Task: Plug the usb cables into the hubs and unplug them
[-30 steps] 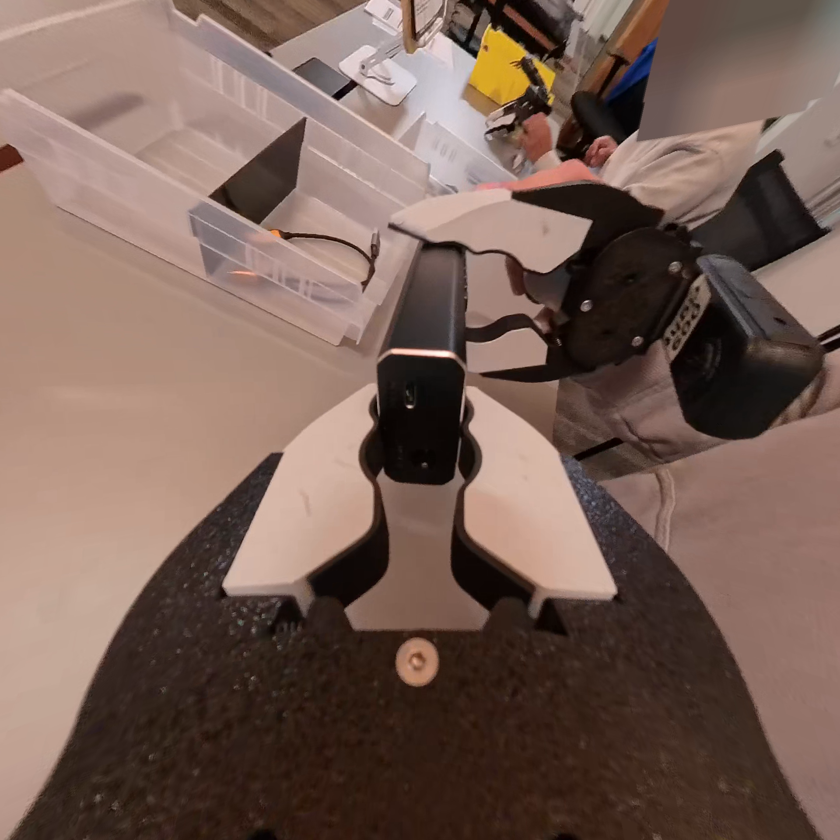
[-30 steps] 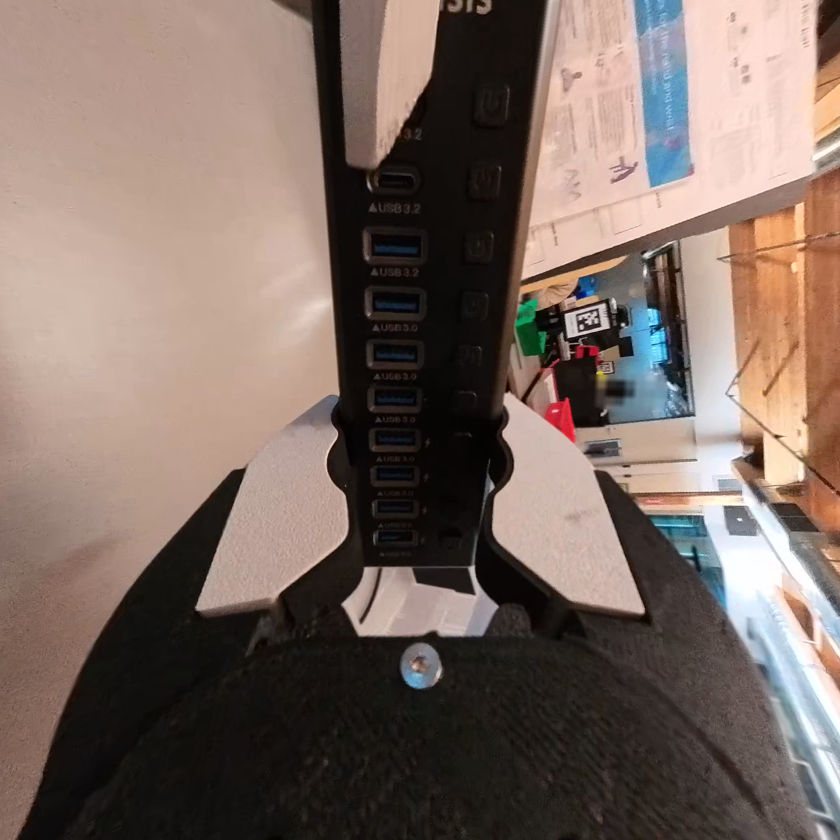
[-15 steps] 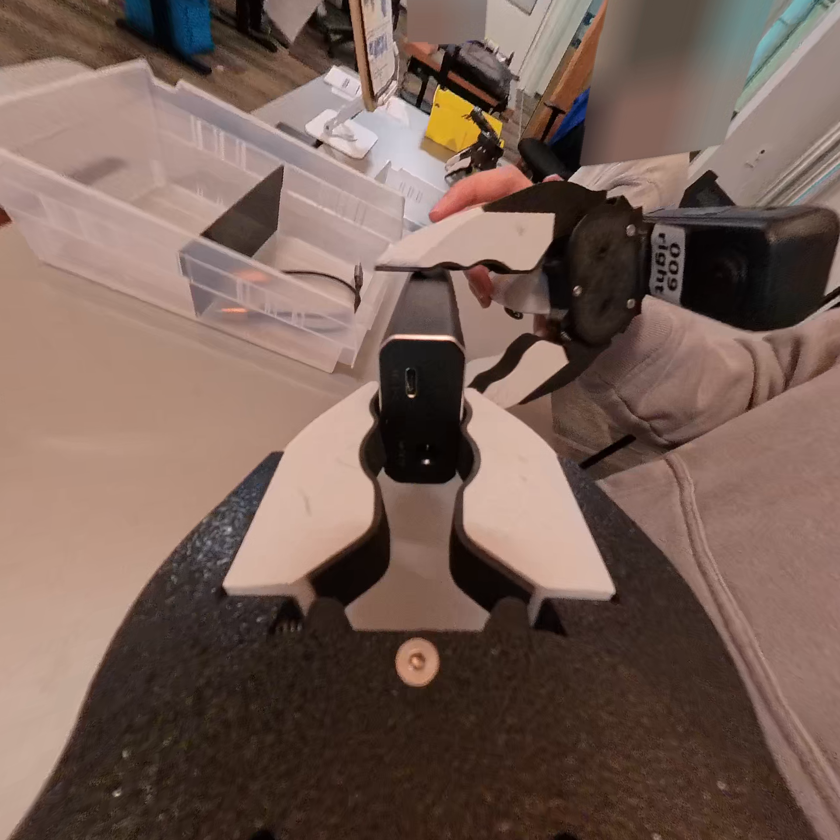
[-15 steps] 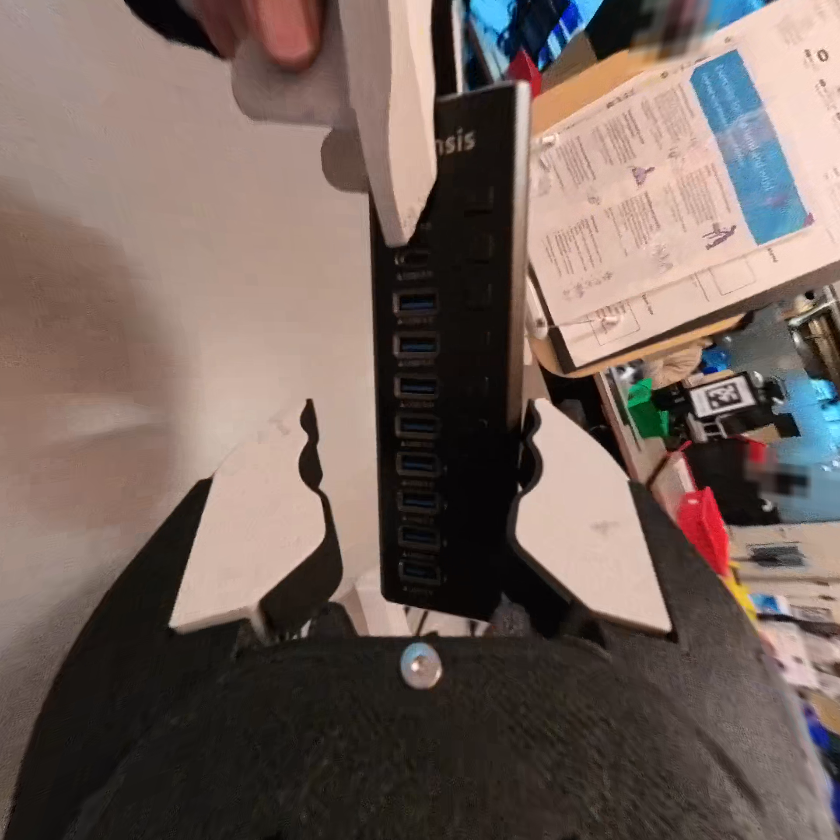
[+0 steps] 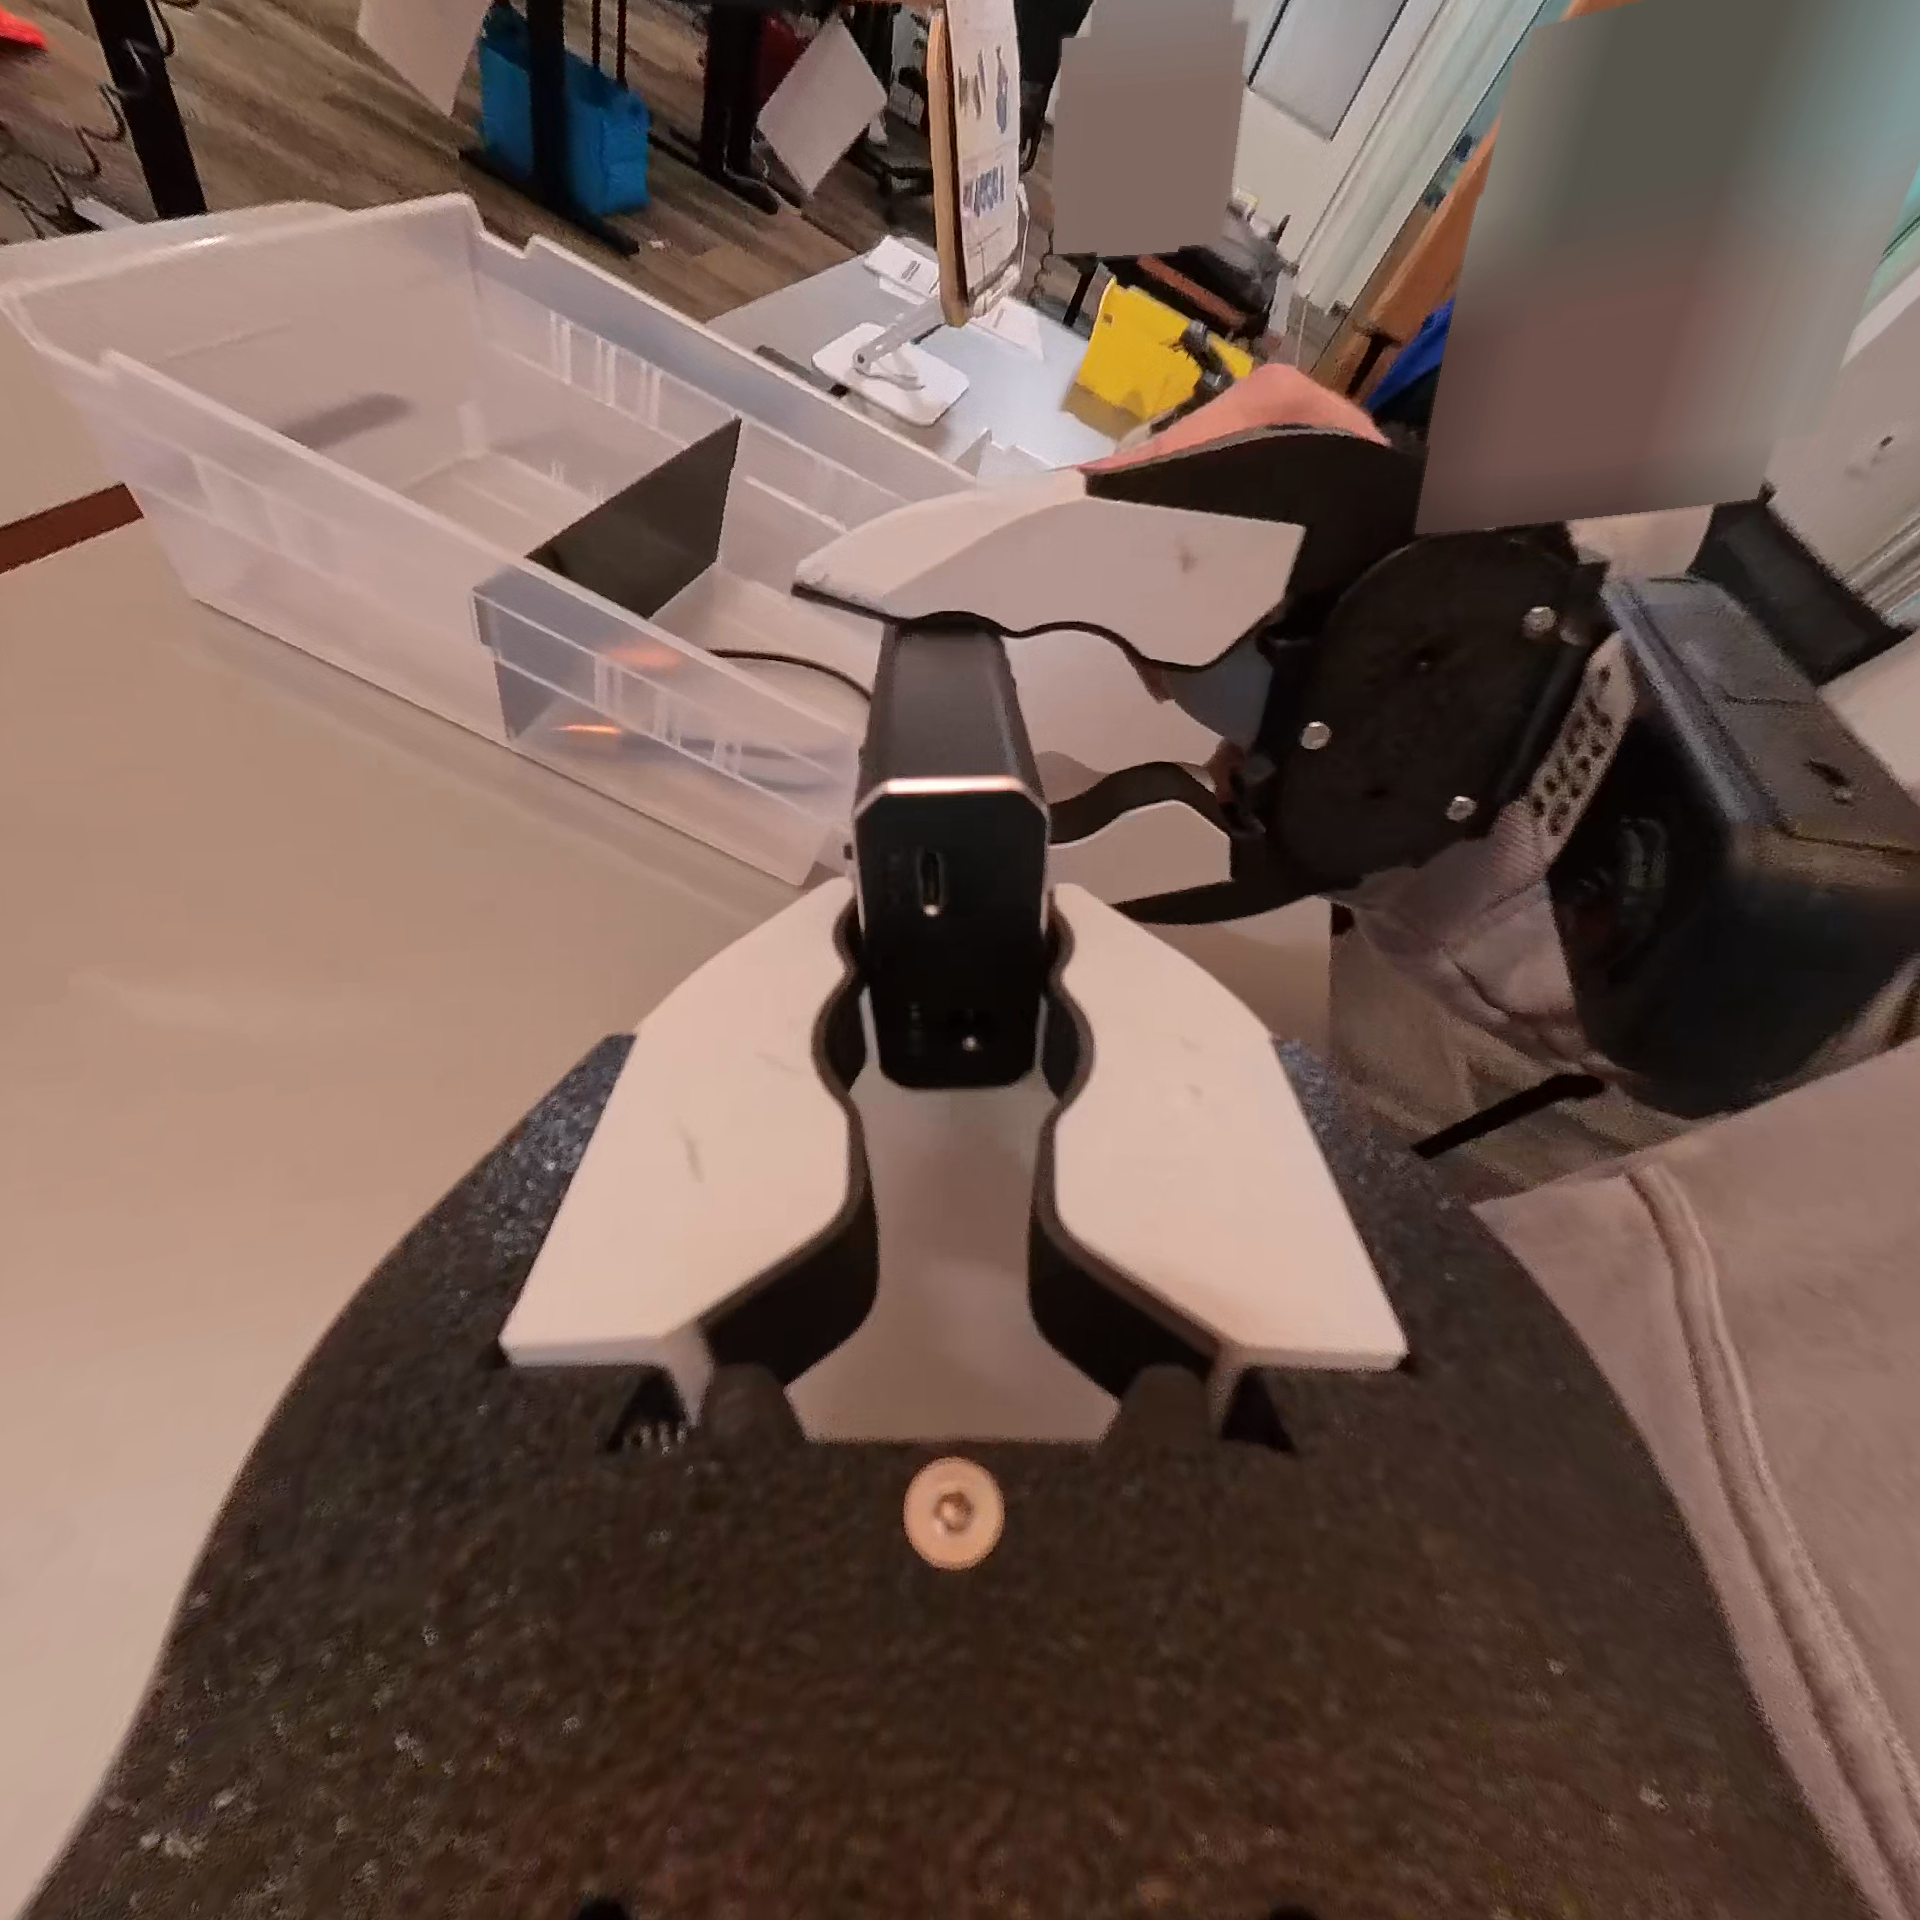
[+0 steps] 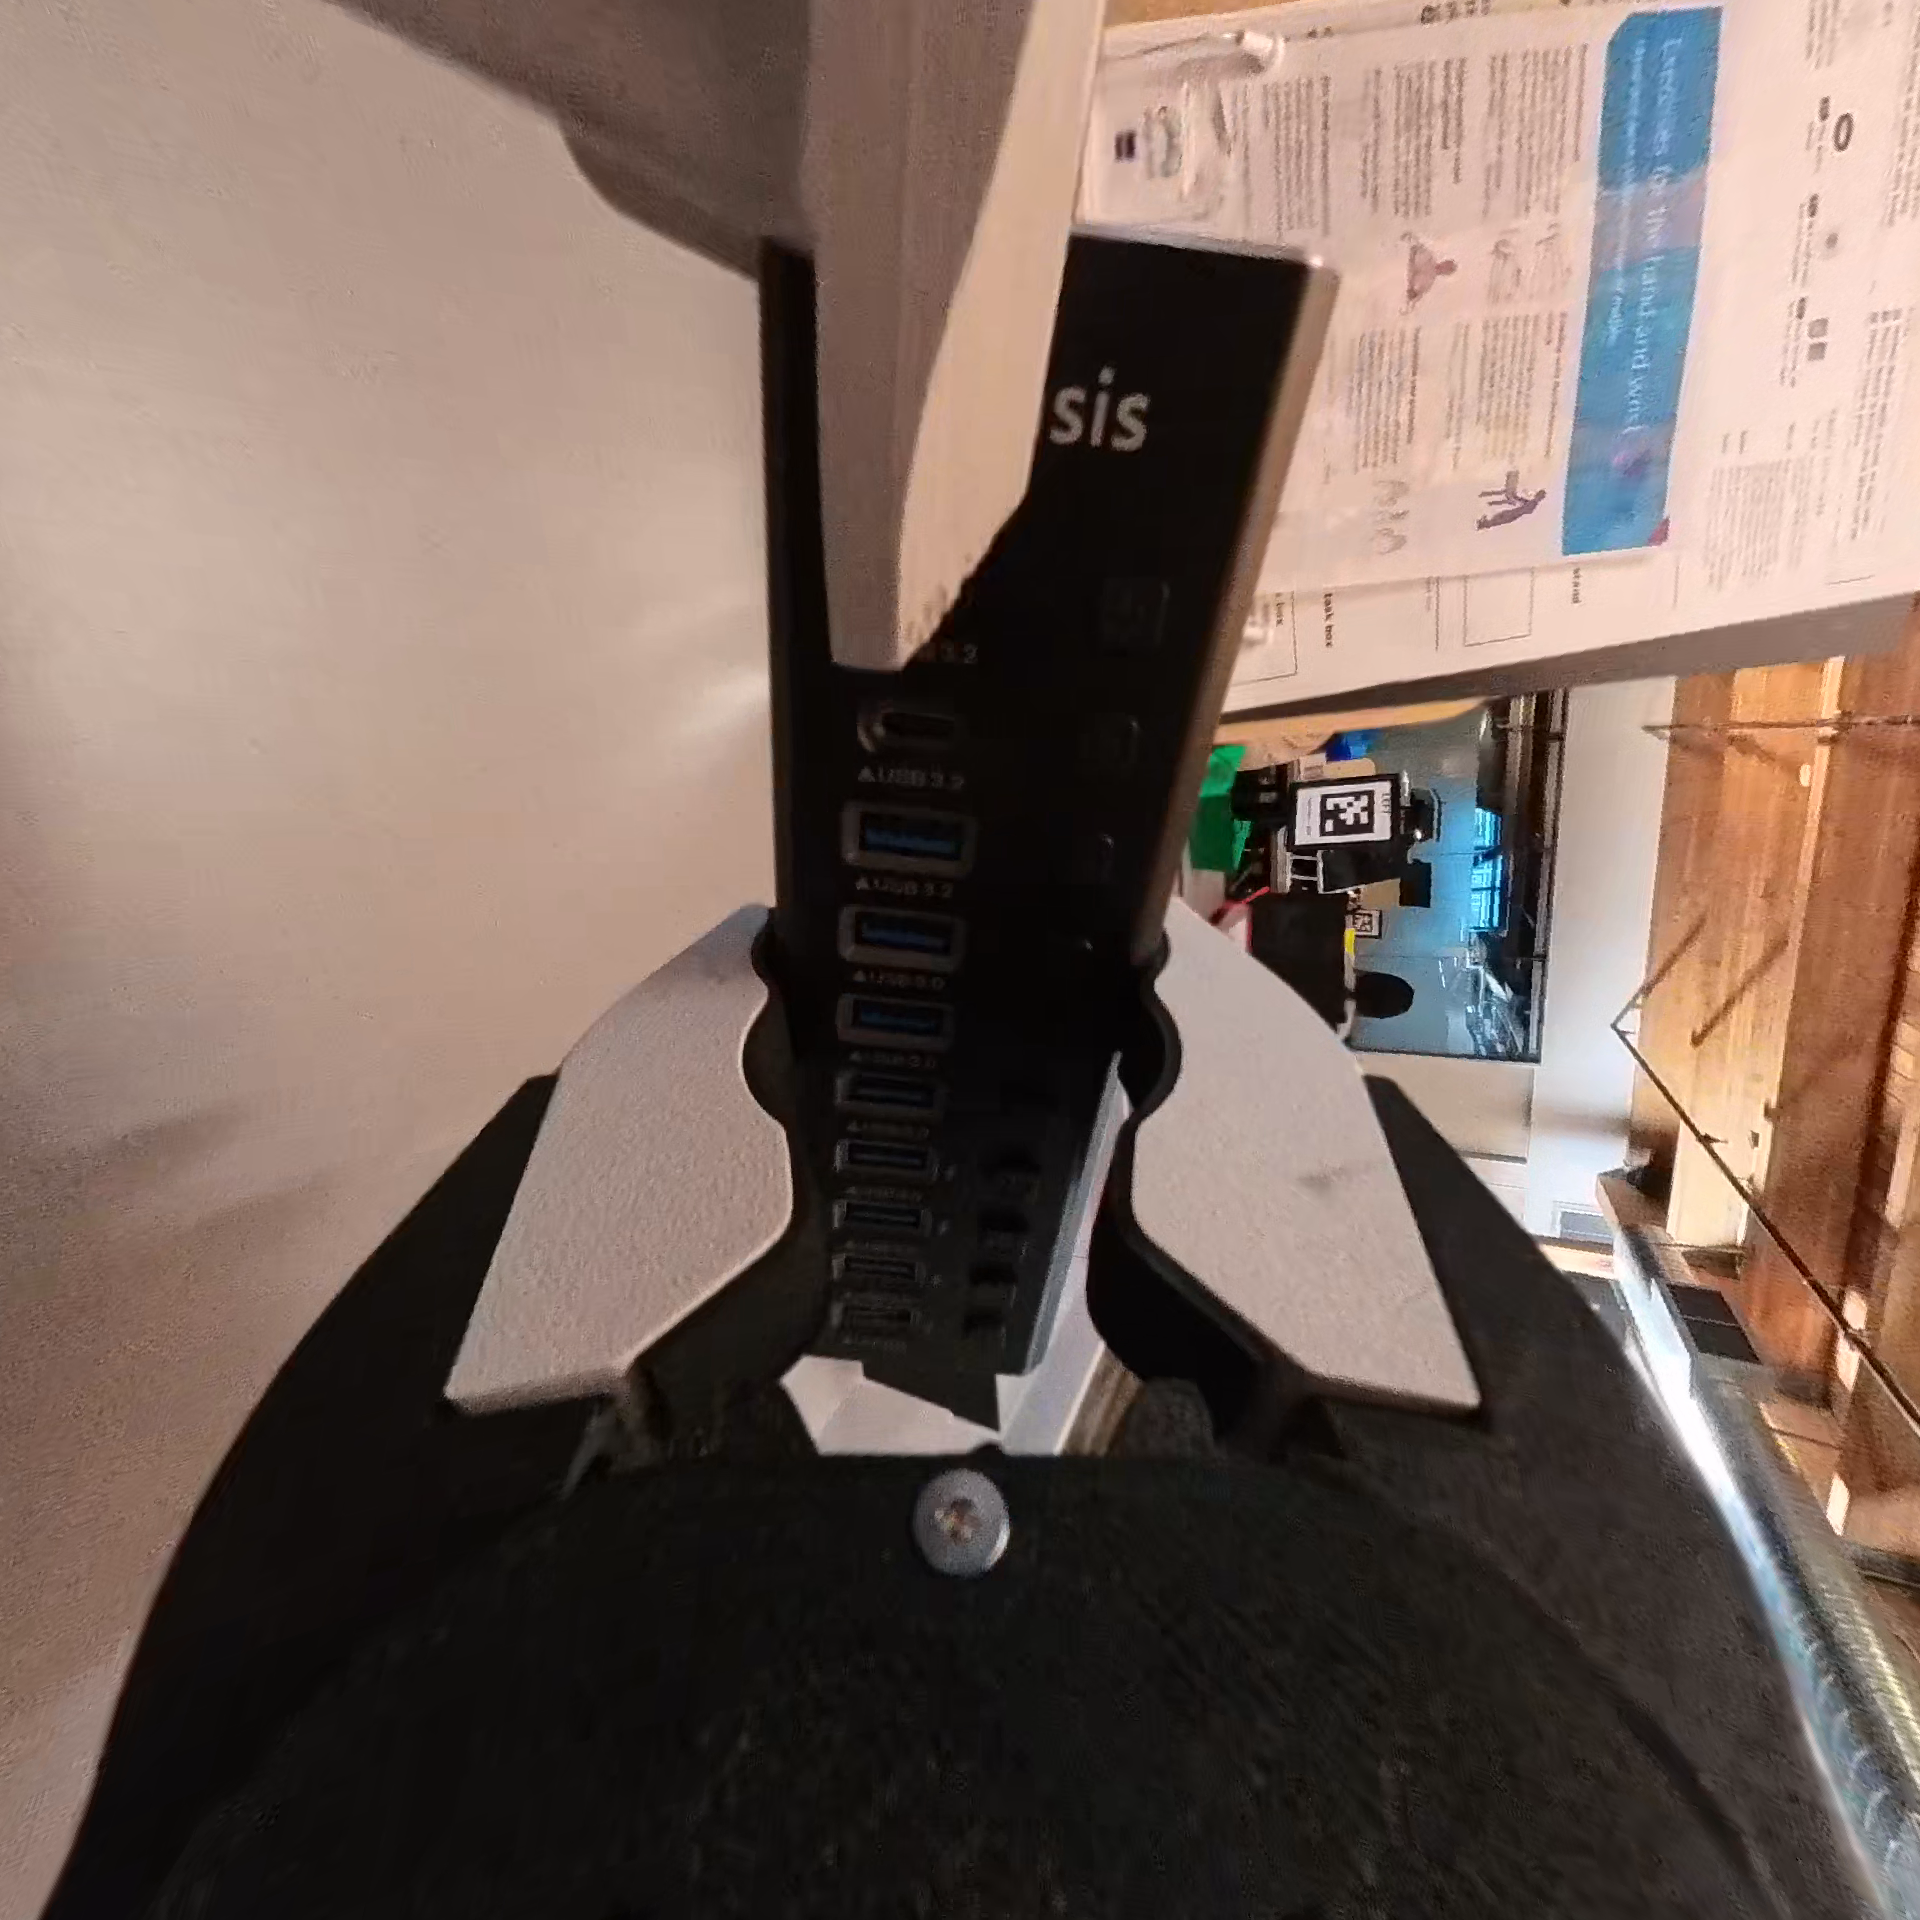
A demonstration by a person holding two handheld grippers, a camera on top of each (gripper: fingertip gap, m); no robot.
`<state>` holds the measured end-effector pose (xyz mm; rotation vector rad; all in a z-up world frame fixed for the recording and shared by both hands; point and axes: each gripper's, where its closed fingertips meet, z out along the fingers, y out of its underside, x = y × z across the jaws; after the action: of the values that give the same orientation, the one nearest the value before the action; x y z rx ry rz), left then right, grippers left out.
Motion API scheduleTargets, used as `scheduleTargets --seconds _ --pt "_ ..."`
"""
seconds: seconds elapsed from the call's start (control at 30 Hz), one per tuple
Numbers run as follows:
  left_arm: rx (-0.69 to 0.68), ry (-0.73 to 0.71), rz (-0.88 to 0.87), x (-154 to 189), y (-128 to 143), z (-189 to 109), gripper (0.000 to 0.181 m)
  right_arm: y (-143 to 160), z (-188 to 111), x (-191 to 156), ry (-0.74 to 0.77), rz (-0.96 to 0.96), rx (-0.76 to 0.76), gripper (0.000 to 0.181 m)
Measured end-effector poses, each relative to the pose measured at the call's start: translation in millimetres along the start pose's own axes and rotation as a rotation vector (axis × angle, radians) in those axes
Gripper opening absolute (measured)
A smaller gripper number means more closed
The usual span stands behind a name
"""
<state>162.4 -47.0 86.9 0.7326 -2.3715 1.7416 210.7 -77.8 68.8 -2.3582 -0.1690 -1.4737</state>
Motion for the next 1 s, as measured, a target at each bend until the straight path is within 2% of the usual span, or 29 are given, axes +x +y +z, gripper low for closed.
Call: scheduleTargets --seconds 0.07,0.23,0.37,0.47,0.67,0.87,1.0 --pt "0.043 -0.024 -0.015 -4 -6 -6 0.052 21 0 14 -0.003 -0.015 -0.034 0.062" --pt "0.038 -0.065 0.013 -15 3 -30 0.048 115 7 88 -0.088 -0.019 -0.144 0.062" --pt "0.060 -0.060 -0.038 -21 16 -45 0.039 192 47 114 -0.316 -0.033 -0.230 0.062" --pt "0.090 -0.075 -0.079 -26 21 -53 0.033 221 87 105 -0.495 -0.015 -0.267 0.062" --pt "0.091 -0.114 -0.099 -34 28 -76 0.032 226 150 42 -0.825 0.003 -0.278 0.062" --pt "0.113 -0.200 -0.132 -43 44 -108 0.030 239 172 -5 -1.019 0.011 -0.333 0.060" --pt "0.147 -0.213 -0.196 -47 54 -115 0.029 264 165 -28 -1.122 -0.101 -0.494 0.060"
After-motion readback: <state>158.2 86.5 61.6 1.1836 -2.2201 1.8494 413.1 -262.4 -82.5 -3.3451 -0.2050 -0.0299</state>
